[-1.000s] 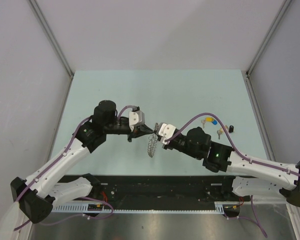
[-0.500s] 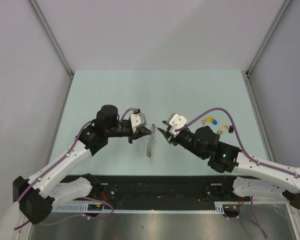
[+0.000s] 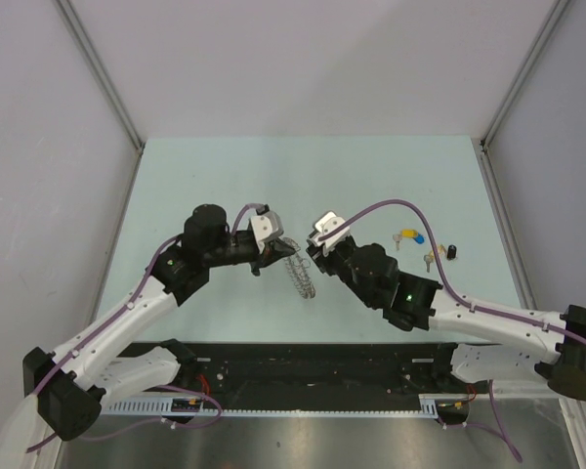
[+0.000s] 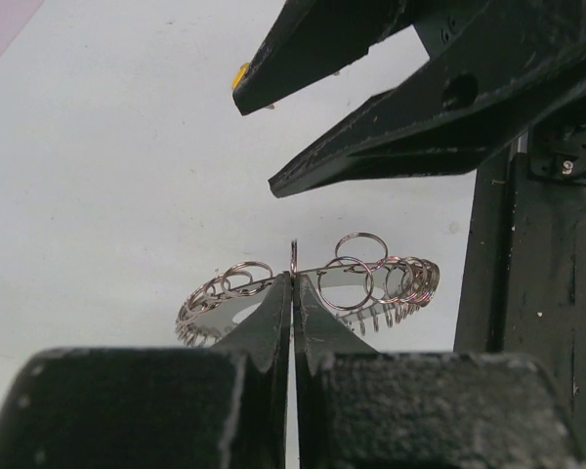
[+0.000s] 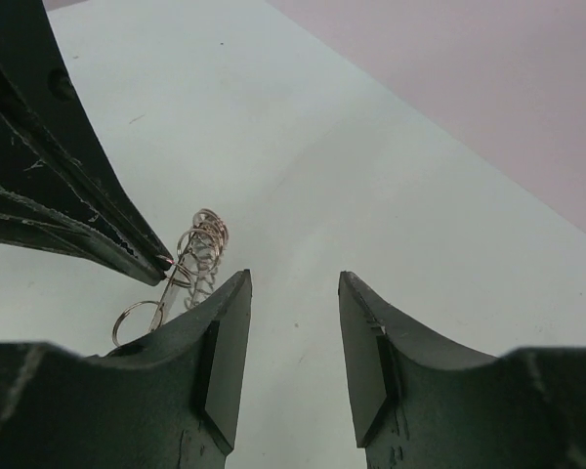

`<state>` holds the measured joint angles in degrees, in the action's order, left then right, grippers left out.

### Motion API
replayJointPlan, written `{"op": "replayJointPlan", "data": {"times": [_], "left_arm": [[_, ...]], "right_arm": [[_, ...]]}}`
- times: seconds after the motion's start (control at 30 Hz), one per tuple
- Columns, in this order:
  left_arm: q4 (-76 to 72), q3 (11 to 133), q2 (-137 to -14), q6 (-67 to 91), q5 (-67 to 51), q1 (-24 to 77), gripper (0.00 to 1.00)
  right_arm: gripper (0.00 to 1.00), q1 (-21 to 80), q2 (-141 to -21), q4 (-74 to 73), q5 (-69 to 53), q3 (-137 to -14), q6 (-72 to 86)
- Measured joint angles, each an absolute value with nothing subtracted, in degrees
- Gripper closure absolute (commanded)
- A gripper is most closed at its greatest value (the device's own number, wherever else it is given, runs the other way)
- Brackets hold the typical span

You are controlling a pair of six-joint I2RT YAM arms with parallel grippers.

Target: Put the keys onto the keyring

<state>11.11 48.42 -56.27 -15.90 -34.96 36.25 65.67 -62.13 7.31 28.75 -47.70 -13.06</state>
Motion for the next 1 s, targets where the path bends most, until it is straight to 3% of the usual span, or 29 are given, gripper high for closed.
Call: {"op": "replayJointPlan", "data": {"times": [1.0], "left_arm": [[3.2,44.1,-56.8,3.7,-29.3,36.2,1.00]], "right_arm": [[0.52,67.5,-70.6,15.6,35.4,-47.7,-11.1]]}}
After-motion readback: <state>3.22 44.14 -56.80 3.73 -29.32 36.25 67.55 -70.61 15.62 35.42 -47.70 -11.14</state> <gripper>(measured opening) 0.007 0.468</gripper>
